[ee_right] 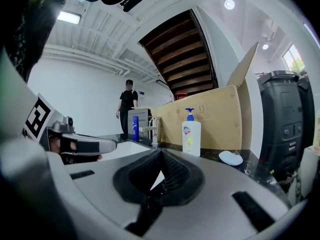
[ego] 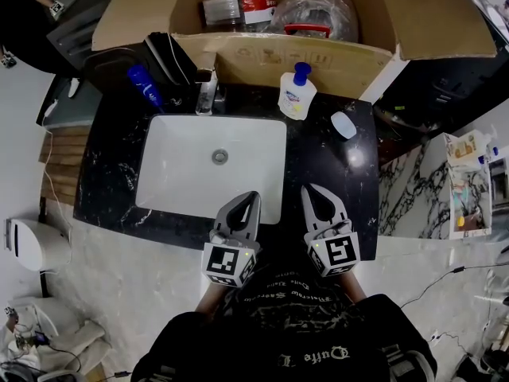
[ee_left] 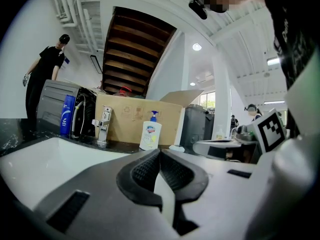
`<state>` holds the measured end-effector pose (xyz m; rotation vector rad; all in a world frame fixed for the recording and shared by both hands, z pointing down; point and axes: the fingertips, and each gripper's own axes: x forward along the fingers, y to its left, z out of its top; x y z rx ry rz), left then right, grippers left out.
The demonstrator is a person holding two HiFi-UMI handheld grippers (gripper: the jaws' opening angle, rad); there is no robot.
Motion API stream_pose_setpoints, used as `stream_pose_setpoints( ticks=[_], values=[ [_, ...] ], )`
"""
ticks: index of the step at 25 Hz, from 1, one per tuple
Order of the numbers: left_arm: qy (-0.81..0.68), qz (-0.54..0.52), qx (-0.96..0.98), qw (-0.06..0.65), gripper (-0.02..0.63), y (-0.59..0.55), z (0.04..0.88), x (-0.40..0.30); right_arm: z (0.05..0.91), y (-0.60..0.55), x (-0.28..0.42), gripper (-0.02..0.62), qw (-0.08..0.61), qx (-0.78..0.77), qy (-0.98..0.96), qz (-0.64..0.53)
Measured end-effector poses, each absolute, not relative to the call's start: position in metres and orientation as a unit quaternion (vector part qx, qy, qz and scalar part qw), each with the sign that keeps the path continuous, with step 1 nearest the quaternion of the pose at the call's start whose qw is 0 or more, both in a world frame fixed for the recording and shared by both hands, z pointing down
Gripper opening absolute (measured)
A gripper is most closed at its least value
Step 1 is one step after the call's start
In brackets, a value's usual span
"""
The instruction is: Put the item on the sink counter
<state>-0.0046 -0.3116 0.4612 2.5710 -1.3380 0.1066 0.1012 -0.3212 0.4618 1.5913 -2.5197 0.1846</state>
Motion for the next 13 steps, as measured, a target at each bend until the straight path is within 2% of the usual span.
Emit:
stream_pose_setpoints(
  ticks=[13],
  values=[
    [-0.46, 0.042, 0.878, 0.126, 0.007, -0.3151, 0.4681, -0.0035, 0.4659, -0.3273, 0.101, -0.002, 0.088, 0.525, -0.844, 0.058]
  ],
)
